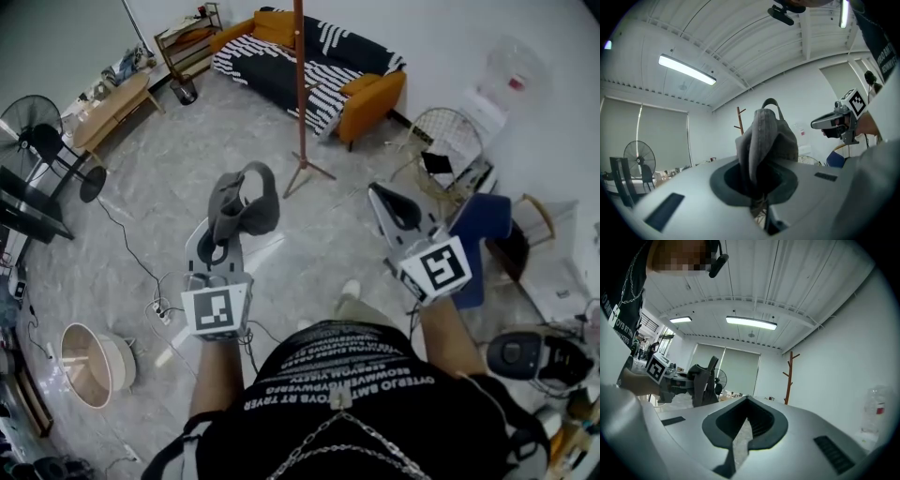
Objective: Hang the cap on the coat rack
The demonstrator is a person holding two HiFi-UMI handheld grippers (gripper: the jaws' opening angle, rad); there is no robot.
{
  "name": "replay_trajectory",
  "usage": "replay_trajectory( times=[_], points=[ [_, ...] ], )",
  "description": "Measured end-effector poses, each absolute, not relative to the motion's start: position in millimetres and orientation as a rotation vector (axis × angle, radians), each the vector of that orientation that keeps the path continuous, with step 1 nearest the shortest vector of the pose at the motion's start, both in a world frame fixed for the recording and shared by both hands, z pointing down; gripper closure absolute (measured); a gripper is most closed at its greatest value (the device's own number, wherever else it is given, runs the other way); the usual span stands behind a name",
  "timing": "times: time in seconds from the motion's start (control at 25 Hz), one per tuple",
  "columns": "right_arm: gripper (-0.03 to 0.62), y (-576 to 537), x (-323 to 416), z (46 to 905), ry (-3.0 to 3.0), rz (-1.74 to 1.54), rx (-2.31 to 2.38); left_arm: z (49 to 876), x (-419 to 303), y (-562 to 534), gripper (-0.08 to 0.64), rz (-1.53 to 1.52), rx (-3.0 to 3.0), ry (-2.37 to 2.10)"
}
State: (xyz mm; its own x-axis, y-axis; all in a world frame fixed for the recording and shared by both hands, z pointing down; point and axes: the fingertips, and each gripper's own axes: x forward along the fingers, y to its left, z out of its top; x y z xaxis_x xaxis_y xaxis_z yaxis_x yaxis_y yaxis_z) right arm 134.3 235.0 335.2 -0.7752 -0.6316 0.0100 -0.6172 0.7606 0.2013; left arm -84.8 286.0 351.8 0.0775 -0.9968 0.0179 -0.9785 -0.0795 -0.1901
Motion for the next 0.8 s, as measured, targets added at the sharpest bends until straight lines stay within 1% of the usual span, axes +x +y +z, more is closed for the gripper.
replay_trajectory(
  times=[0.28, 0.64, 0.8],
  points=[
    [0.591, 205.4, 126.9, 348.2, -2.854, -0.259, 0.998, 367.2, -93.1, 265.4, 0.546, -0.247, -2.243, 2.071],
    [0.591, 136.2, 124.2, 368.8, -2.869, -0.165, 0.969, 385.0, -96.8, 210.9, 0.546, -0.339, -2.266, 2.113],
    [0.591, 110.7, 118.4, 370.6, -2.870, -0.162, 0.958, 390.9, -102.6, 184.3, 0.546, -0.335, -2.277, 2.125]
  ],
)
